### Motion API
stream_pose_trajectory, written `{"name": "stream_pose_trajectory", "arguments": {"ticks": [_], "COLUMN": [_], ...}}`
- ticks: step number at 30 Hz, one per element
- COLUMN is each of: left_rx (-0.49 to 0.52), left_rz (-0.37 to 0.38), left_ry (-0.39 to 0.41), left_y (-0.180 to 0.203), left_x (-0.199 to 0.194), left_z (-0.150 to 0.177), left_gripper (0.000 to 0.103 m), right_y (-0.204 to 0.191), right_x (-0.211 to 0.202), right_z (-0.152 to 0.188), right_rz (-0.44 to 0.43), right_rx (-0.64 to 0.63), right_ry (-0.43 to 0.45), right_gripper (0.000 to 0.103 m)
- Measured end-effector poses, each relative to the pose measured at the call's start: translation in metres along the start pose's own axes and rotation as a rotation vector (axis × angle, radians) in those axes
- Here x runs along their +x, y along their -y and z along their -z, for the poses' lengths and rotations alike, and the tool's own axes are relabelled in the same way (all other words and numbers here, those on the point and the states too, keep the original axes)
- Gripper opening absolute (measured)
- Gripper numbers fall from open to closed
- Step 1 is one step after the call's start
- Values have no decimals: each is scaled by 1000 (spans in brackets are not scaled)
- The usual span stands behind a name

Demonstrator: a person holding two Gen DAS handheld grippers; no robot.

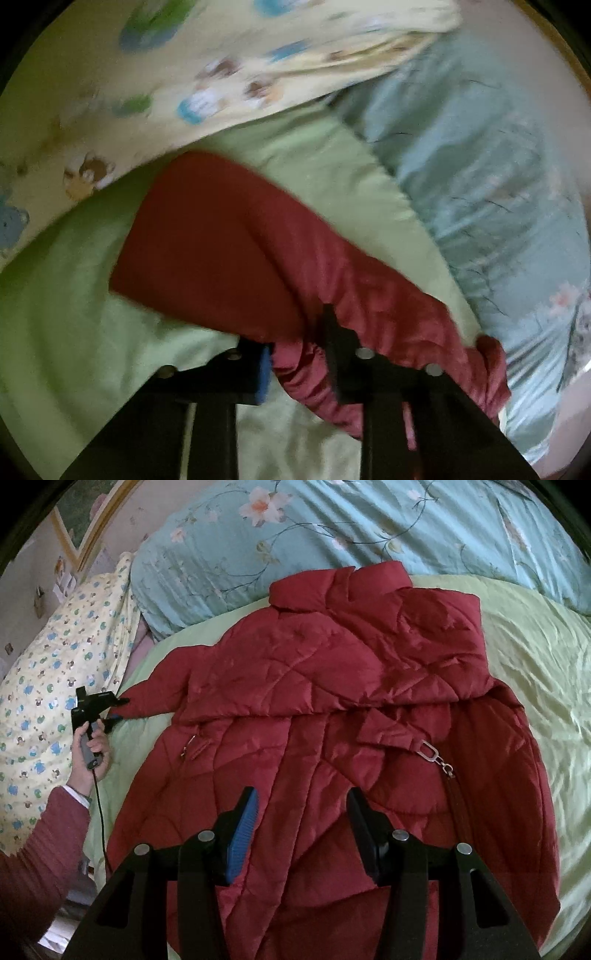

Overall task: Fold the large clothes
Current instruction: 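Grasp the other sleeve with the left gripper and fold it across the body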

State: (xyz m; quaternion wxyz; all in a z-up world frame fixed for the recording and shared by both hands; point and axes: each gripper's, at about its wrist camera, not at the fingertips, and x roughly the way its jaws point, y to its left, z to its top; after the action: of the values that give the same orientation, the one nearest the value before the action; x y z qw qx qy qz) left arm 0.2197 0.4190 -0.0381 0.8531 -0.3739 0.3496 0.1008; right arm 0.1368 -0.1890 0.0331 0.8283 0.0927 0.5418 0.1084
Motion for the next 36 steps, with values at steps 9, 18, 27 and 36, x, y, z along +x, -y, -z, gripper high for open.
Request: {"name": "stream_pose_trajectory", "arguments": {"ticks": [9,18,27,36], "left_rx": [242,528,717,837], "left_rz": [180,307,364,376], "left_ry": [36,-29,-118,-227], "left_y": [87,183,268,346], "left_x": [-62,-82,-47,21], "left_z": [56,135,207,263], "left_gripper": [11,10,10,10], "right_y": [3,19,46,90], "right_x": [-8,-21,-34,-22], "right_z": [-2,-4,-13,-34], "right_rz": [-39,-64,-86,-150], "right_rx": [27,84,135,241], "right_ry": [24,53,88,103], "right_gripper": [53,53,53,53]}}
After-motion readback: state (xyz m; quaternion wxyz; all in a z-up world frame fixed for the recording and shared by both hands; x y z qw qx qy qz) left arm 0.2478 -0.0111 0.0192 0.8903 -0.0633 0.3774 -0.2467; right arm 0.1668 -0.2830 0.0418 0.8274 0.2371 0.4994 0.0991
